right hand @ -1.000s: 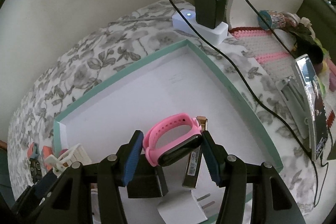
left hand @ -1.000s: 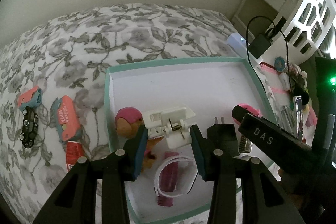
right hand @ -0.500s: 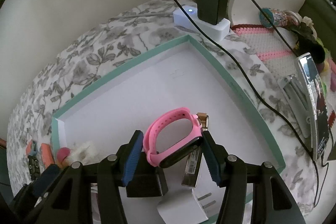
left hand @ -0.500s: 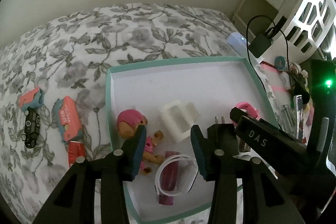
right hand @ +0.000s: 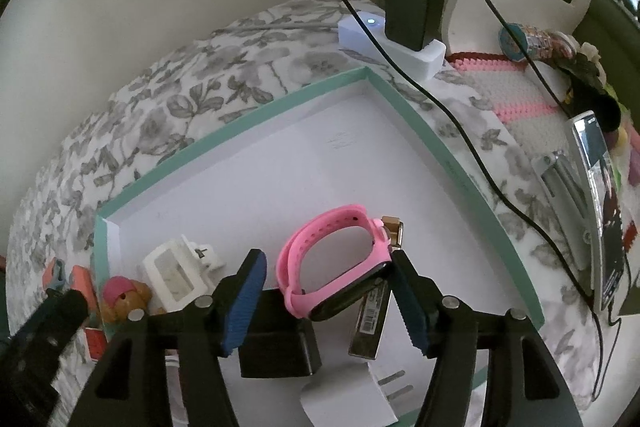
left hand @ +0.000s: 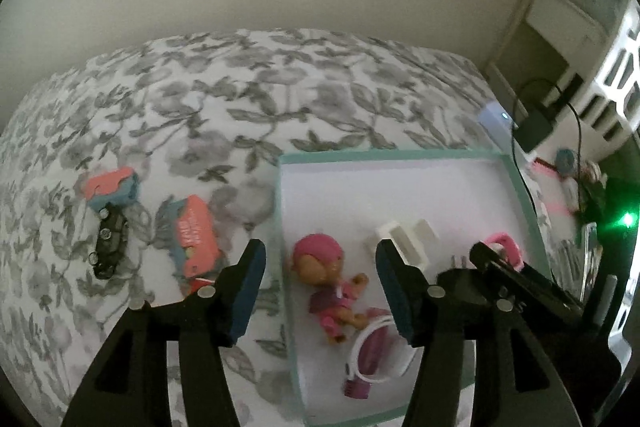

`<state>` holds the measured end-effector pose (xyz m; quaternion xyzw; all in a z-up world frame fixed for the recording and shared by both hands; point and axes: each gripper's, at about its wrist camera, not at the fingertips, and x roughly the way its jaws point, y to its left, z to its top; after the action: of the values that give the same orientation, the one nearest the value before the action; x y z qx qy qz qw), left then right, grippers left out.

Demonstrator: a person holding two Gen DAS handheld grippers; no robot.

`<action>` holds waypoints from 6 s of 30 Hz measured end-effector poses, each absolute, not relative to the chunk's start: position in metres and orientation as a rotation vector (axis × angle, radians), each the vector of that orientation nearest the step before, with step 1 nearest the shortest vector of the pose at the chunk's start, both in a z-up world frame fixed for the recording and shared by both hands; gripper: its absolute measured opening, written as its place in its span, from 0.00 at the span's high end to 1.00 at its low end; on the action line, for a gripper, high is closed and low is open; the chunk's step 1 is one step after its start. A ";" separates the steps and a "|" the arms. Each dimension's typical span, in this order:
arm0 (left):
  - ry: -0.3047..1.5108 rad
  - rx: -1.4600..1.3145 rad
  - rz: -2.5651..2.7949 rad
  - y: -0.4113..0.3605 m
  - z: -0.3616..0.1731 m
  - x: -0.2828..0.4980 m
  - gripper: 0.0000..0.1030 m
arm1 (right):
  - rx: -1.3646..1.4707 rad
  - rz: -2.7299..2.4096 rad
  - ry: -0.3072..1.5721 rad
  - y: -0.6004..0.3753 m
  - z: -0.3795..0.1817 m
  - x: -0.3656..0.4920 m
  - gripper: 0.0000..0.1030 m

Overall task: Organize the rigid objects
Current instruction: 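Open both tools to release the plug and pink band in the tray, then withdraw both tools from the tray toward the loose items, then grasp the red glue bottle with the right tool while the left tool moves to the black toy car, then lift the black toy car with the left tool while the right tool carries the red bottle over the tray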

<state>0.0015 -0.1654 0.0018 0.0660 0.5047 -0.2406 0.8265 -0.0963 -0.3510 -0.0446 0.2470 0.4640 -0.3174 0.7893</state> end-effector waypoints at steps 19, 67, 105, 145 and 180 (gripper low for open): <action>1.117 0.107 -0.336 -0.137 -0.015 0.023 0.06 | 0.449 -0.685 0.979 -0.346 -0.045 -0.092 0.00; 1.141 -0.076 -0.020 0.029 0.010 0.072 0.06 | 0.238 -0.260 1.006 -0.191 -0.026 -0.027 0.00; 1.291 -0.168 -0.136 0.036 -0.042 0.107 0.06 | 0.075 -0.065 1.158 -0.109 -0.075 0.013 0.08; 1.299 0.031 -0.295 -0.014 -0.064 0.117 0.69 | 0.164 -0.088 1.215 -0.126 -0.084 0.018 0.59; 1.128 0.020 -0.373 -0.024 0.021 0.059 0.69 | 0.370 -0.148 1.102 -0.172 -0.027 -0.029 0.71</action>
<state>0.0588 -0.0243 0.0212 0.0096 0.5313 -0.1758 0.8287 -0.0287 -0.1722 -0.0268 0.1746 0.5201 -0.0698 0.8331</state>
